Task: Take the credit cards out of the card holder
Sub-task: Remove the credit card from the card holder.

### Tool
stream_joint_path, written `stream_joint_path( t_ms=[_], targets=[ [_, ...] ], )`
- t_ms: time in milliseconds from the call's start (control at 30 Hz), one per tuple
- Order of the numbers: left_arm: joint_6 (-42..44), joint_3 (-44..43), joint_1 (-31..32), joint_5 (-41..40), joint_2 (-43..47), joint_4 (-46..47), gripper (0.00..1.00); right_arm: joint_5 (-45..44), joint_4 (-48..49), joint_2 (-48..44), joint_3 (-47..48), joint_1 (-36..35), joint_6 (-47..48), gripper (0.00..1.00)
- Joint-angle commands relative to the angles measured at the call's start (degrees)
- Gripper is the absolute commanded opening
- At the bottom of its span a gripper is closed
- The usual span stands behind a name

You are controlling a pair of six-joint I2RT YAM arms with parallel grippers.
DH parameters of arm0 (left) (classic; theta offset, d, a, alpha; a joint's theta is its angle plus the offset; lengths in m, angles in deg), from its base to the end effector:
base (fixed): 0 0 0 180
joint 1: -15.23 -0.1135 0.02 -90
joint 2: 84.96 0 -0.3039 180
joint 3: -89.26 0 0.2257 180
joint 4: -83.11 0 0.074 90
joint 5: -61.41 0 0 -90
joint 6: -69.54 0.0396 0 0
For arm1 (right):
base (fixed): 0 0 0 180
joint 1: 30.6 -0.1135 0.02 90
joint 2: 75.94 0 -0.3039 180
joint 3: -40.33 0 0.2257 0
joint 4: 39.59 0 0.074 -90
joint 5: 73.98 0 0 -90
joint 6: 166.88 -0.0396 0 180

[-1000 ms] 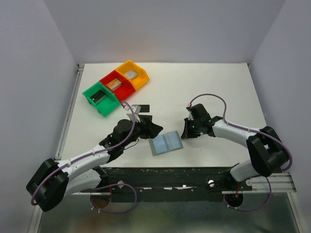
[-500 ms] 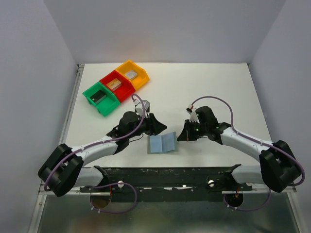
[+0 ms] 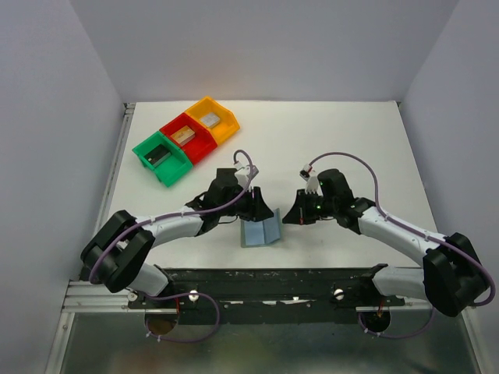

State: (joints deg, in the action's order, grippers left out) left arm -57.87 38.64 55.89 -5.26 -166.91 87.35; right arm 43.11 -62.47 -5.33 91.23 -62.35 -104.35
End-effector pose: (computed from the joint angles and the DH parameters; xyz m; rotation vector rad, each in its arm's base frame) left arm 0.1935 -0.1868 0.2468 0.3448 2.2217 -1.2171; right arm 0.1708 0.1269 0.2501 -0.3496 2.4327 1.0421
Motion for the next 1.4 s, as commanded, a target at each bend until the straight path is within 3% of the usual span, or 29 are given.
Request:
stream_joint_path(
  t_ms=[0,667,1367],
  targets=[
    [2.9,-2.6,1.0,1.5,-2.3,-3.6,0.53,2.5,1.8,0.2,0.2,0.3,0.0,0.00],
    [5.2,-5.4,3.8,-2.5,-6.2,-8.5,0.52,4.0,2.2,0.8,0.6,0.3,-0.2,0.00],
    [4.1,-2.2,3.8,-10.6,-0.8,-11.1,0.47,3.8,1.5,0.2,0.9,0.3,0.0,0.00]
  ],
)
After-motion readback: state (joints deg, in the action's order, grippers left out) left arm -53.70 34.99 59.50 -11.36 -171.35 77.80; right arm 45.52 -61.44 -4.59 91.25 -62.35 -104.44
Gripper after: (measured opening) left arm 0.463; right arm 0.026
